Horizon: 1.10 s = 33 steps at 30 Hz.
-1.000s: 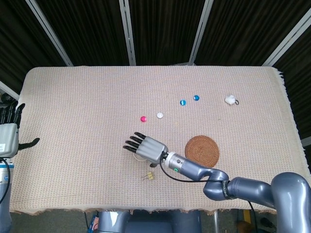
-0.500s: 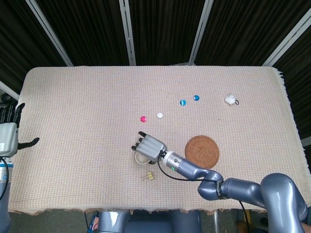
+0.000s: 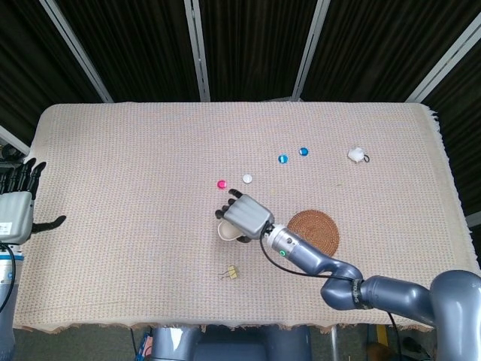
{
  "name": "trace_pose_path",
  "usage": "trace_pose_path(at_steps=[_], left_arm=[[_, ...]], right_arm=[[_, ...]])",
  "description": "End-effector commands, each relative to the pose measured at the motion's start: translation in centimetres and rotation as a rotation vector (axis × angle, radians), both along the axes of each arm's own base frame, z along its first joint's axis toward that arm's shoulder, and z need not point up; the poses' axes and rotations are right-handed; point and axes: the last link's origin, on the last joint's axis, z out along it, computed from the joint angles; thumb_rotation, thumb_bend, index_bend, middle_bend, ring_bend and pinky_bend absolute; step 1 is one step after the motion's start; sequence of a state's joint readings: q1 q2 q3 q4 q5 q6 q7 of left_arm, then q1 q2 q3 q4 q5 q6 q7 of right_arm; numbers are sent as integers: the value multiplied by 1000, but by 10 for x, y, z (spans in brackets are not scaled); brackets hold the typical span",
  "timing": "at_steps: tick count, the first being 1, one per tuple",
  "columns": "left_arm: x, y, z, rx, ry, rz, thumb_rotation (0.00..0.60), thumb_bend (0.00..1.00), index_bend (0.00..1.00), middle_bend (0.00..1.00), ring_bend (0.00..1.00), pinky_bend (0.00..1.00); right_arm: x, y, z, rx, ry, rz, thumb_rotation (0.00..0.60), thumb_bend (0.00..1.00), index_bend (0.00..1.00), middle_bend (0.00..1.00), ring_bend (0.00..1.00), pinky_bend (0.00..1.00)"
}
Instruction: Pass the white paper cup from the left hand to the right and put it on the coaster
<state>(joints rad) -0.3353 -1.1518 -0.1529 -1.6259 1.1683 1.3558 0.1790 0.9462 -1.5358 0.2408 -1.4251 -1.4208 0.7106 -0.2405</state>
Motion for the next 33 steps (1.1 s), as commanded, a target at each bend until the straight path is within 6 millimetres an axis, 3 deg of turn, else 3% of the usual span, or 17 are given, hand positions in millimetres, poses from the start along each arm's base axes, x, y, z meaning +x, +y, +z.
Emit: trace_pose_path(at_steps=[1,9,16,26,33], left_arm=[[1,0,-1,-8,-2,-2,600,0,0,0,0,0],[6,-3,-5,-28,4,-19,600,0,0,0,0,0],[10,-4,-9,-44,8,-34,600,0,0,0,0,0],[10,-4,-12,-52,14,-37,600,0,0,0,0,0],[10,-3,-12,-53,10,-32,600,0,0,0,0,0]], right_arm=[[-42,-3,41,-51,13,-116,600,123,329,440,355,171],[-115,20,80,-72,76,-286,600,123,326,440,351,171],[-163,40,89,-53,84,-403,600,125,325,440,349,171],[-183,36,86,-66,61,-432,600,128,324,440,349,171],[-183,36,77,-57,49,-417,600,89,297,425,322,171]])
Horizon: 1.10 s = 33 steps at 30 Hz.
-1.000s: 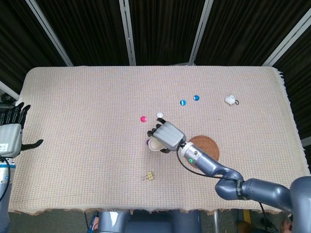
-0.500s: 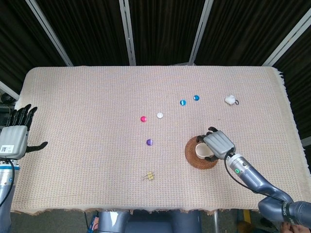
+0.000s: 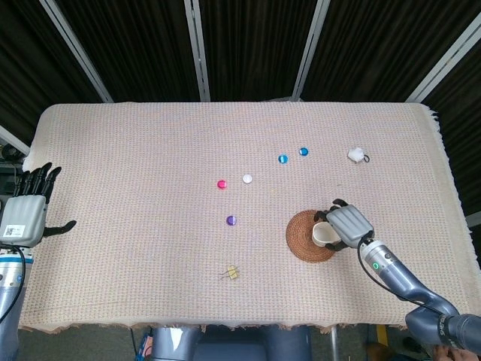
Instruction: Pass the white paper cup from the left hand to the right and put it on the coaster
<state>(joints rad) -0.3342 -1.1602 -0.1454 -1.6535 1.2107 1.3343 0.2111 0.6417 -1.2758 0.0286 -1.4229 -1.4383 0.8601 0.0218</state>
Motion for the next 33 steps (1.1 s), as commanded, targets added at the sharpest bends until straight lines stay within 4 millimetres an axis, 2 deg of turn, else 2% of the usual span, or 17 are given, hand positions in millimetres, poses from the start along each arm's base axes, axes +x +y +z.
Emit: trace_pose_path(at_steps=[1,3,4,6,12,16,19,22,25,33], left_arm=[[0,0,0,1,-1,0,600,0,0,0,0,0],[0,0,1,2,1,0,600,0,0,0,0,0],[0,0,1,2,0,0,600,0,0,0,0,0],[0,-1,1,3,-2,2,600,0,0,0,0,0],[0,0,2,1,-7,0,600,0,0,0,0,0],[1,-2,2,0,-10,-7,600,0,0,0,0,0],[1,-4,3,5,-13,-14,600,0,0,0,0,0],[2,-7,5,9,-16,-28,600,0,0,0,0,0],[1,-11,7,13,-21,-37,600,0,0,0,0,0],[-1,-18,13,25,-26,-57,600,0,0,0,0,0]], right_arm=[[2,0,-5,4,-8,11,600,63,259,398,301,169],[3,0,-7,-1,-1,27,600,7,110,256,193,142],[3,-1,-7,-6,14,38,600,0,35,142,105,110],[3,0,-7,-14,33,43,600,0,0,11,4,43],[21,8,7,-87,2,75,600,0,0,0,0,0],[36,22,32,-195,-40,103,600,0,0,0,0,0],[39,34,51,-301,-48,125,600,0,0,0,0,0],[30,56,64,-388,-55,107,600,0,0,0,0,0],[17,70,70,-432,-61,75,600,0,0,0,0,0],[-16,92,79,-555,-5,87,600,0,0,0,0,0]])
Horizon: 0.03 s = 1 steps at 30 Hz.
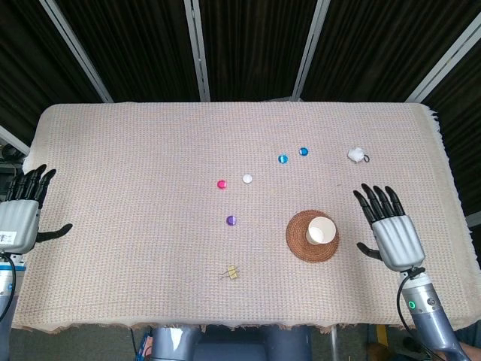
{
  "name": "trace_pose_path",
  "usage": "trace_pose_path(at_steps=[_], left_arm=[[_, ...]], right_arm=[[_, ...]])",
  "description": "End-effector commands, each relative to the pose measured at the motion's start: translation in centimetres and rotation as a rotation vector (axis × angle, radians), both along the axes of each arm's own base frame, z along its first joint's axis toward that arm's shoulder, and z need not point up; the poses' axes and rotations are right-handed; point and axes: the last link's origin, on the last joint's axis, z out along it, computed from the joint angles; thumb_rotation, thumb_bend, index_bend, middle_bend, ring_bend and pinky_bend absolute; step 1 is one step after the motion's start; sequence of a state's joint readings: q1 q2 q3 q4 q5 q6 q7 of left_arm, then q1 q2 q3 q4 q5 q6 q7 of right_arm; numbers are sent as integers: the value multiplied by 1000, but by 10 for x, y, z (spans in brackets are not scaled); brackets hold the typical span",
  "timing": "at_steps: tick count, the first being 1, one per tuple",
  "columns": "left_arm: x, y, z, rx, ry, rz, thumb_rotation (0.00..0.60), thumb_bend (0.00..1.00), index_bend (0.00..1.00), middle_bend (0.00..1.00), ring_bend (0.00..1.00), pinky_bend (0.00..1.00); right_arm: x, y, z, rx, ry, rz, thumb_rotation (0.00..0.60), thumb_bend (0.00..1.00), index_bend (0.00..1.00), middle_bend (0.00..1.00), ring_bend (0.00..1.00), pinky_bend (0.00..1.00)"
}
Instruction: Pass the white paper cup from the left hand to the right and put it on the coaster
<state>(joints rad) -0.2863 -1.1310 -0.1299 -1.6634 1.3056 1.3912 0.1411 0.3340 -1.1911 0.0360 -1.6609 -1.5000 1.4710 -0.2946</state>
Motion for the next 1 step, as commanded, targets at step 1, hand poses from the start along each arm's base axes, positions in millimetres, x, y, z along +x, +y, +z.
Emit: trace_pose_path(at_steps=[1], left_arm=[[-1,-3,3,6,-2,-6,600,0,0,0,0,0]], right_arm=[[-16,12,0,-45,30,3,600,0,0,0,0,0]])
